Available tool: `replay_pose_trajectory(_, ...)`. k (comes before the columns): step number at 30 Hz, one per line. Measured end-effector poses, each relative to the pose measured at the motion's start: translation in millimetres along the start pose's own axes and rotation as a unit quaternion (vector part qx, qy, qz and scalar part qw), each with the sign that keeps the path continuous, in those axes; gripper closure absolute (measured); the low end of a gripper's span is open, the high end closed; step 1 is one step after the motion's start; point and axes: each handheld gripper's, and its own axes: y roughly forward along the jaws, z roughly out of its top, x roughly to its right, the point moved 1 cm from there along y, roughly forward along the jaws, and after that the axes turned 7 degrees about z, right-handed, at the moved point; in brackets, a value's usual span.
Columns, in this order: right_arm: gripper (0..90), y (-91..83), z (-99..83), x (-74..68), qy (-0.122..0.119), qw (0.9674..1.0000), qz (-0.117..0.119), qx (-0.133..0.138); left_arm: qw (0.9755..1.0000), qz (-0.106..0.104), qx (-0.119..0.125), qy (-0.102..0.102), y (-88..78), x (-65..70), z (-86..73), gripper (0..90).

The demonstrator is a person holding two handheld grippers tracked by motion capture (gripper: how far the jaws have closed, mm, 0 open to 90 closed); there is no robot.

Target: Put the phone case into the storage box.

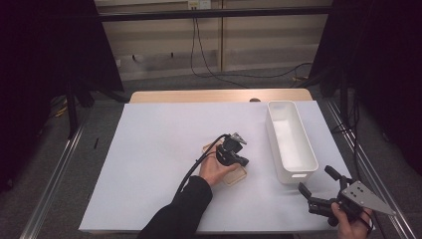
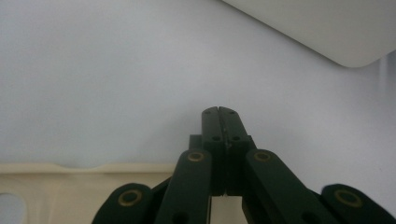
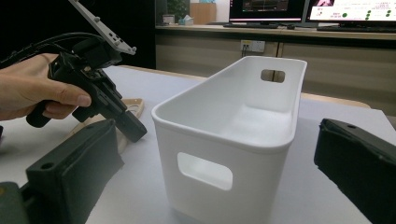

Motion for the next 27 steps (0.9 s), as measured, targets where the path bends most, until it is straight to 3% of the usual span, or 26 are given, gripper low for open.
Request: replay_pose_trajectory(27,0.0,0.0,-0.2,0.1,0.002,1.0000,-0.001,0.000,0.9997,-0.008,-0.018,0.012,-14.6,-2.0,-13.5,90.0)
